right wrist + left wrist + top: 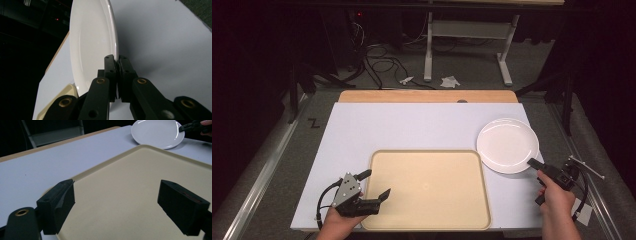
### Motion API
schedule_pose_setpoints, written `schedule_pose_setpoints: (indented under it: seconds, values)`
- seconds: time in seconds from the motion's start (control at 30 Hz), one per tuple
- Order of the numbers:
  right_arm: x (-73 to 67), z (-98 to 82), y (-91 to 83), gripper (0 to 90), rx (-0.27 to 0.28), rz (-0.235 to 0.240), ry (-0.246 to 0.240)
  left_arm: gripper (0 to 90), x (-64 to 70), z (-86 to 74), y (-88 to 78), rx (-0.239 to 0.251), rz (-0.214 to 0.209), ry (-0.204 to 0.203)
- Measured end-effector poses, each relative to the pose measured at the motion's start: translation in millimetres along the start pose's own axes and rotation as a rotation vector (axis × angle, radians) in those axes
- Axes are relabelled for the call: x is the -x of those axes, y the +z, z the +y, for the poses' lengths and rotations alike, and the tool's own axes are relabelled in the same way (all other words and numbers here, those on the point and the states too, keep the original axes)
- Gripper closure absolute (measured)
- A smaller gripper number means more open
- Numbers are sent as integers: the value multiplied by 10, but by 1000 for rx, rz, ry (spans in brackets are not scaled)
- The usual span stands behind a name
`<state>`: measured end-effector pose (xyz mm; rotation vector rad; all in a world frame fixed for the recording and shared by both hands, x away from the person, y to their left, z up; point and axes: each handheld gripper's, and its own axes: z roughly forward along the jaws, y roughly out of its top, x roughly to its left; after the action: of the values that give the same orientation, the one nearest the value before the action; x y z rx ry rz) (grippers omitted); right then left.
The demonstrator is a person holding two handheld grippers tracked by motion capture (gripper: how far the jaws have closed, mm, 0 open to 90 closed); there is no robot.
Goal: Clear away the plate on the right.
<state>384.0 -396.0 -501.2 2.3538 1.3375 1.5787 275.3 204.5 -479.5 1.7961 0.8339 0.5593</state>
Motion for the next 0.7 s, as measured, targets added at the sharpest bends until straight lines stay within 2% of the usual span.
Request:
schedule_pose_setpoints:
  seconds: [0.2,0.33,0.67,0.7]
  values:
    - [-15,23,-23,893,14,-2,4,148,-7,-2,-4,-2,1,0]
    - [-11,46,-58,893,33,-12,-12,148,-5,-5,3,-1,0,-1]
    - [89,93,-173,893,67,1,33,148,-7,-6,3,-2,-1,-4]
    - [109,103,-202,893,73,7,52,148,-7,-6,4,-1,0,-3]
